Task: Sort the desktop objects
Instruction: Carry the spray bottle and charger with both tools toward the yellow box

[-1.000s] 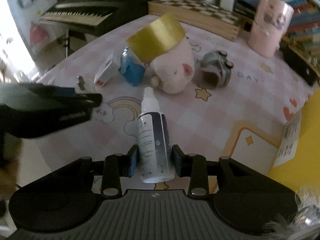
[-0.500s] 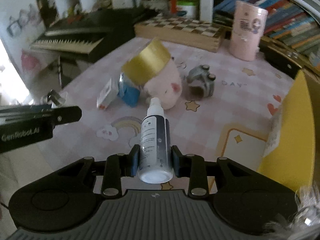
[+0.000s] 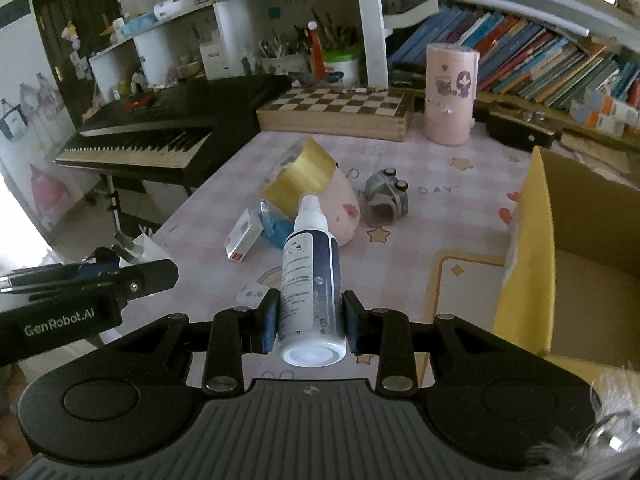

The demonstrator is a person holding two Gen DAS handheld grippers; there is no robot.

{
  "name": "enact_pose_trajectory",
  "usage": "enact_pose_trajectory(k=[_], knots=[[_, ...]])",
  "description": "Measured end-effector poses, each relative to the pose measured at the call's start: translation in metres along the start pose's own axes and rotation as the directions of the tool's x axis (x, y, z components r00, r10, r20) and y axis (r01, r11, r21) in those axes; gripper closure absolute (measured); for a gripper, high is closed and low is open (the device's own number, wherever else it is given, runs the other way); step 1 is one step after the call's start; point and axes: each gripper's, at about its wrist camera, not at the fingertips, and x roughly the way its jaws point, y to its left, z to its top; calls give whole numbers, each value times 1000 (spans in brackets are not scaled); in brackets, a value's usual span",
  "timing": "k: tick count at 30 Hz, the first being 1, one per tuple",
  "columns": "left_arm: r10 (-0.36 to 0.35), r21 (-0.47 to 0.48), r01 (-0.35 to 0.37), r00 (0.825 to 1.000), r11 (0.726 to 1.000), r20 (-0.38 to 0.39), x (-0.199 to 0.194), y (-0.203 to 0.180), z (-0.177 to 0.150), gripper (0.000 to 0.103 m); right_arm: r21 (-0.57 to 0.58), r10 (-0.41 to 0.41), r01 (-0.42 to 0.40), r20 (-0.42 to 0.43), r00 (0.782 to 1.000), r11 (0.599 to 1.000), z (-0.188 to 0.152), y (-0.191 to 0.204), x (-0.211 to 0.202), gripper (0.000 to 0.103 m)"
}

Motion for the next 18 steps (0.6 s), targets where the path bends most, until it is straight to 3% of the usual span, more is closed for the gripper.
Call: enact_pose_trajectory(k=[18], knots=[[-93,95,98,994,991,-55,-54,18,-43,73,129,-72,76,-32,997,989,-74,41,-46,73]])
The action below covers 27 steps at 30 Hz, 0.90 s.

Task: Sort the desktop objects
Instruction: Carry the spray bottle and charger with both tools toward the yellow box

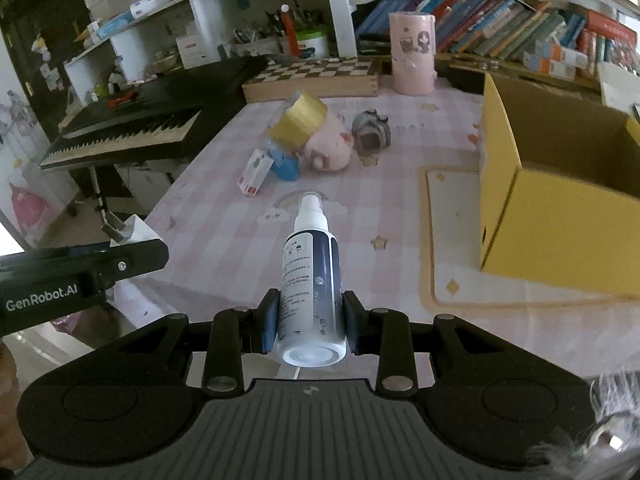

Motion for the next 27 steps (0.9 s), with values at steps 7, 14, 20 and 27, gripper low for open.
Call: enact_pose_trajectory(k=[7,14,20,27], knots=[[-24,26,25,999,999,-21,-16,1,-18,73,41,-15,15,-3,1000,999,-27,10,-14,73],[-51,67,54,998,996,-43,-26,-3,-33,73,85,-40,40,-1,999,996,-52,14,-29,73],[-86,99,92,994,991,-68,-28,-10,-41,73,127,-69,69,-6,998,990,-69,11,-40,73],[-149,147,162,984,976,-96,-24,-28,-45,73,179,-124,123,-6,992,976,-83,1,-54,73]])
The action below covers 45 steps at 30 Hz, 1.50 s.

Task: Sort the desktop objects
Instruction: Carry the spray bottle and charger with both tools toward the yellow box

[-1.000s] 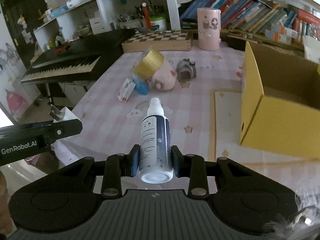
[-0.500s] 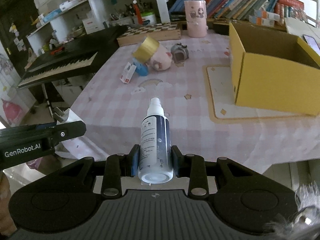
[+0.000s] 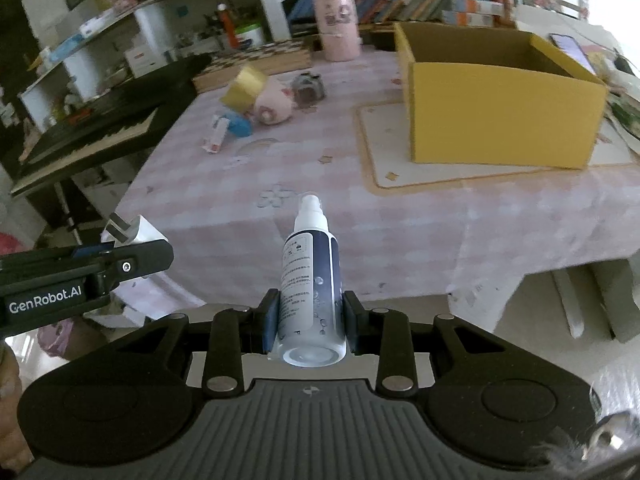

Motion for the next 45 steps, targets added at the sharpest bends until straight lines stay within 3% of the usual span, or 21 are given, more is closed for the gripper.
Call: enact_pose_trajectory(k=[9,45], knots=[[-60,62,61,998,996,-13,7,-20,2,73,67,-61,60,10,998,996,-10,-17,-14,73],[-153,165,161,986,973,-60,45,-91,19,73,169,-152,146,19,988,975,-9,-85,-34,73]])
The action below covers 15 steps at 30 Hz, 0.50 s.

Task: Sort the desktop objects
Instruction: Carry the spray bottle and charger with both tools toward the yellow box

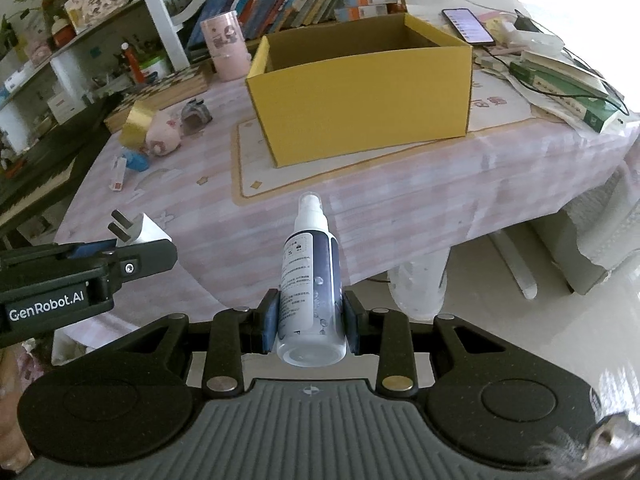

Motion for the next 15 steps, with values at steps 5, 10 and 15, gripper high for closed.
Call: enact_pose_trajectory(k=[5,10,15], knots=[[-9,5,9,1000,1000,0,7,-6,5,73,3,-8,8,1,1000,1000,6,-8,1,73],[-17,8,17,1000,1000,2,12,-11,10,73,5,-14,14,2,1000,1000,11,-15,2,73],[-18,6,18,1000,1000,4,16,-13,13,73,2,-16,16,-1,1000,1000,16,-19,4,73]])
